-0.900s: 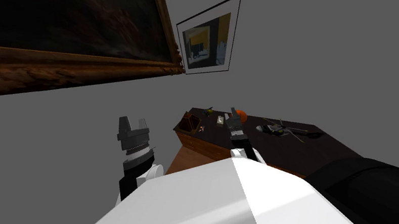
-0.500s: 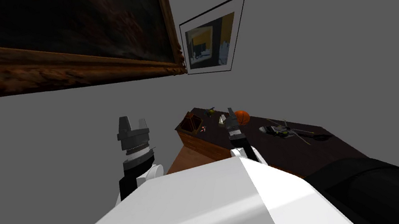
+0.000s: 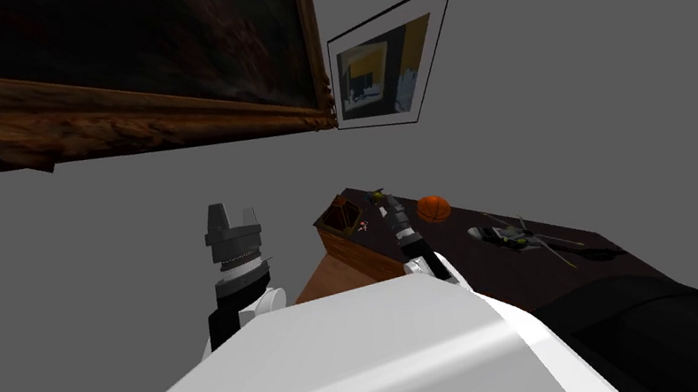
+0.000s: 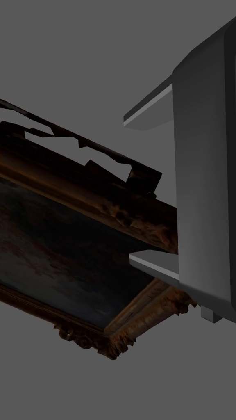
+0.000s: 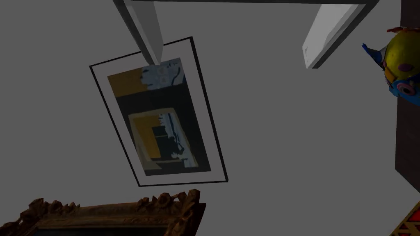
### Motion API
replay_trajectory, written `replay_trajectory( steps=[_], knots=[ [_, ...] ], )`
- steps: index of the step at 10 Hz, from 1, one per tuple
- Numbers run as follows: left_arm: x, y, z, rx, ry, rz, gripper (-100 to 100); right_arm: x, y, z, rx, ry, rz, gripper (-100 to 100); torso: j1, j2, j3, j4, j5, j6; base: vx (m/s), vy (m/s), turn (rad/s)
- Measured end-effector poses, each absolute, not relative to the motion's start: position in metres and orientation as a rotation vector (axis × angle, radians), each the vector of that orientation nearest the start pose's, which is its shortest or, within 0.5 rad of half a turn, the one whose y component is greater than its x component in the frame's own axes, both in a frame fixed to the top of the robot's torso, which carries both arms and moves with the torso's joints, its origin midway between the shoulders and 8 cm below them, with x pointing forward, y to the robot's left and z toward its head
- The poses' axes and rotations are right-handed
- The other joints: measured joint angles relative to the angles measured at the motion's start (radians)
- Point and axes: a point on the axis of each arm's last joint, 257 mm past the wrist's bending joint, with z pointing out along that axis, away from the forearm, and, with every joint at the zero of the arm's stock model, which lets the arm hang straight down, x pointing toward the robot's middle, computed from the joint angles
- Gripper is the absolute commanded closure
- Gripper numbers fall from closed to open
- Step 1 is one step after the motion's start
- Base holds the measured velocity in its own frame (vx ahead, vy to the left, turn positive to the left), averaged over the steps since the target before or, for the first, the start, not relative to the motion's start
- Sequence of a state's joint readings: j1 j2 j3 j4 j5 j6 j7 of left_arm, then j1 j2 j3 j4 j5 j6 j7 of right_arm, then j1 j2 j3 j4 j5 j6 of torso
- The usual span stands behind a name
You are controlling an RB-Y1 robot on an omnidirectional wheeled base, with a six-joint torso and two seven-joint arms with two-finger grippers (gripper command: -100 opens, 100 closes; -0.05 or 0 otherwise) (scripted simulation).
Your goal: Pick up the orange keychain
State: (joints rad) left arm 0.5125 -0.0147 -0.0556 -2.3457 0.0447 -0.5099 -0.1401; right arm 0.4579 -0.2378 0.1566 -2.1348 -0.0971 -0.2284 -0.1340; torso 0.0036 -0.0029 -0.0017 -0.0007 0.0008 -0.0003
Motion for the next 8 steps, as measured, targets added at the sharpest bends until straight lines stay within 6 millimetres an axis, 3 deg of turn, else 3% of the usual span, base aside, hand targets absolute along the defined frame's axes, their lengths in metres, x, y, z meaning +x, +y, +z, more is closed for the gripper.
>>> replay_trajectory(
  steps=[2, 4, 6, 7, 8],
  knots=[
    [0.329, 0.267, 0.051, -0.603, 0.561, -1.264, 0, 0.409, -0.202, -0.133, 0.996, 1.143, 1.505, -100, 0.001, -0.001, 0.000, 0.000, 0.000, 0.000, 0.047, 0.053, 0.107],
    [0.329, 0.267, 0.051, -0.603, 0.561, -1.264, 0, 0.411, -0.196, -0.153, 1.016, 1.219, 1.505, -100, -0.001, 0.001, 0.000, 0.000, 0.000, 0.000, 0.033, 0.043, 0.191],
    [0.329, 0.267, 0.051, -0.603, 0.561, -1.264, 0, 0.409, -0.185, -0.189, 1.072, 1.341, 1.502, -100, 0.000, -0.001, -0.001, 0.000, 0.000, 0.000, 0.069, 0.062, 0.226],
    [0.329, 0.267, 0.051, -0.603, 0.561, -1.264, 0, 0.407, -0.177, -0.215, 1.106, 1.411, 1.491, -100, 0.001, -0.002, -0.001, 0.000, 0.000, 0.000, 0.042, 0.038, 0.078],
    [0.329, 0.267, 0.051, -0.603, 0.561, -1.264, 0, 0.404, -0.175, -0.225, 1.113, 1.453, 1.480, -100, -0.001, 0.000, 0.000, 0.000, 0.000, 0.001, 0.037, 0.030, 0.149]
  ],
)
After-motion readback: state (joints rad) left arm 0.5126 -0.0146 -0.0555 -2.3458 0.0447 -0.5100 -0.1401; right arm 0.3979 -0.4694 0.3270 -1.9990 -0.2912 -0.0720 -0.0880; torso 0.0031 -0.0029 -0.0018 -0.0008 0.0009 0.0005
